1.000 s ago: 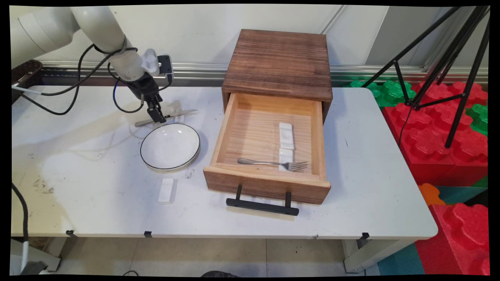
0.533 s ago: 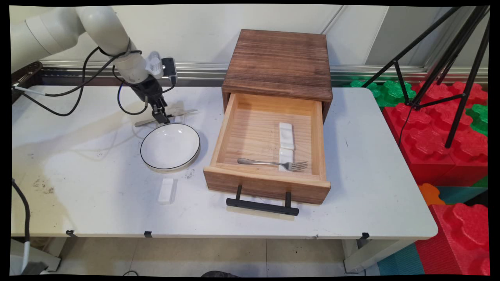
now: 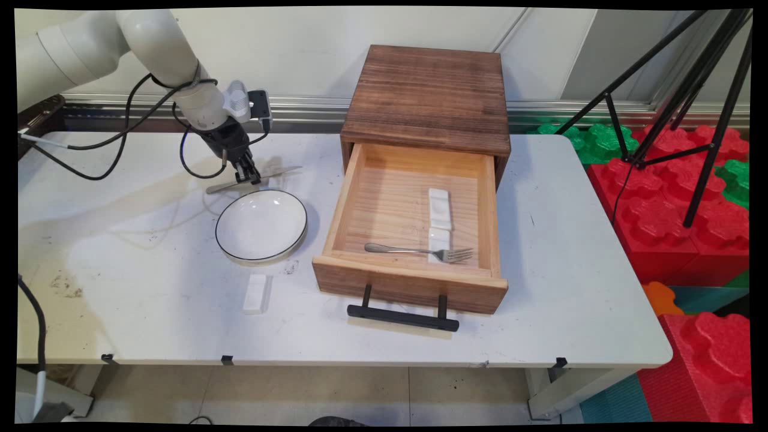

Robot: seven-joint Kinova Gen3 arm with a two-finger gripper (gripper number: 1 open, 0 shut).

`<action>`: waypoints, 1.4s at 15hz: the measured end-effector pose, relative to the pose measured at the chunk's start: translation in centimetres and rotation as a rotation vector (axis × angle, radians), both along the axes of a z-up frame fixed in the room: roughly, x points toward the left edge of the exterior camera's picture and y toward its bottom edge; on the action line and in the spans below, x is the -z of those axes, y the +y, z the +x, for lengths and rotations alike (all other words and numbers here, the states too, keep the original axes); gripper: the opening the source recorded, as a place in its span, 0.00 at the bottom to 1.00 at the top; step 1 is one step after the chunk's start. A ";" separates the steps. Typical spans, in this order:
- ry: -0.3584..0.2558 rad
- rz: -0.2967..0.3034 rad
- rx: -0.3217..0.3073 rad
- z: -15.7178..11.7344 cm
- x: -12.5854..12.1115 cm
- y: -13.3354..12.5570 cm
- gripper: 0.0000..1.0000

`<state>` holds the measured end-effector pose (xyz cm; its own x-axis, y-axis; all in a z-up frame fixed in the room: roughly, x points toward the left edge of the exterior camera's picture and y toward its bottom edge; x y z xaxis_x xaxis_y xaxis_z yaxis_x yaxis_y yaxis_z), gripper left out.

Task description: Place the picked object into the drawer

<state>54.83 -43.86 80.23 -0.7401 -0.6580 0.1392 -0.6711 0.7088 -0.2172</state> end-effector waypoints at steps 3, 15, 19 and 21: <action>0.003 0.006 -0.006 0.0 -0.2 0.6 0.00; 0.024 -0.112 -0.140 -0.2 -4.8 3.3 0.00; 0.064 -0.188 -0.135 -1.9 -8.9 4.4 0.00; 0.093 -0.221 -0.106 -3.2 -11.1 4.7 0.00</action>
